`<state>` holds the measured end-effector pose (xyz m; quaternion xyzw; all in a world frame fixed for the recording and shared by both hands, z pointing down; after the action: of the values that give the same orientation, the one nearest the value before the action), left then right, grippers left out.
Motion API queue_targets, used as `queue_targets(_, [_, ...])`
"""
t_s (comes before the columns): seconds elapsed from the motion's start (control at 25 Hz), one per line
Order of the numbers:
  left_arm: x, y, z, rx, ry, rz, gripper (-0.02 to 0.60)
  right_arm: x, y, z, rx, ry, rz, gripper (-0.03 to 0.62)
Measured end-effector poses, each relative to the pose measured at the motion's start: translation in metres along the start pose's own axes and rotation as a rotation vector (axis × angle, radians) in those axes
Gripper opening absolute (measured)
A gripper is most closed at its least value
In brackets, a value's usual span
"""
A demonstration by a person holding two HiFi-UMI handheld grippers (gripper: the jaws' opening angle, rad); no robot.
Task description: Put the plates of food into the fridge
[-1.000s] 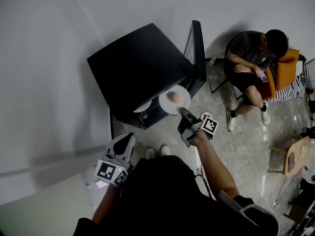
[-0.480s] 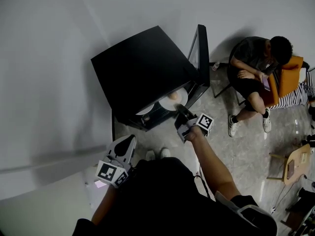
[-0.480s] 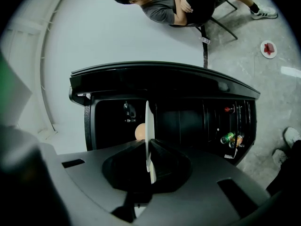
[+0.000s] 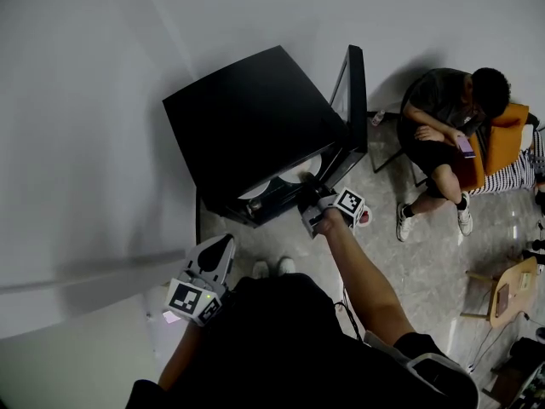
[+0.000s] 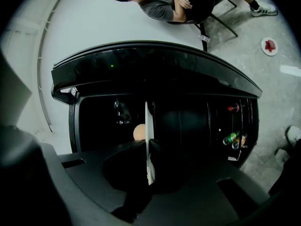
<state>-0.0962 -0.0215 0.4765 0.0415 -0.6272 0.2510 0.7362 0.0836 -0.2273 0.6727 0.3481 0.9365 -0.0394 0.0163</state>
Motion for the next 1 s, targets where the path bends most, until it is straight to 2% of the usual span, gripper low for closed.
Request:
queue_targets(0.8, [0.005,0.010,0.006,-0.031,0.006,0.019,0.025,-0.004,-0.029,0.001,0.018,0.065,-0.014,0.041])
queue_targets(0.84, [0.005,0.010,0.006,-0.028,0.007,0.017,0.025,-0.005,-0.028,0.003,0.013,0.080,-0.014,0.065])
queue_targets(0.88, [0.005,0.011,0.007,-0.026,0.009,0.015,0.025,-0.005,-0.027,0.005,0.007,0.098,-0.006,0.163])
queue_targets(0.92, [0.006,0.011,0.007,-0.024,0.014,0.012,0.025,-0.003,-0.024,0.008,0.002,0.124,0.010,0.193])
queue_targets(1.0, [0.006,0.012,0.008,-0.019,0.028,0.005,0.025,0.004,-0.013,0.015,0.004,0.217,0.059,0.193])
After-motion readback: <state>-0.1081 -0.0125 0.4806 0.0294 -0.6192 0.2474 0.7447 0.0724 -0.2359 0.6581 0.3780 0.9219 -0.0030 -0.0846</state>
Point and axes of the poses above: the fingertips, and each gripper's own axes: y backward along the fingers, z to its left, x out of its underside, the point moved 1 cm from there along y, backward along the fingers, and after that the axes turned 5 degrees about -x, right-handed, at the moved point
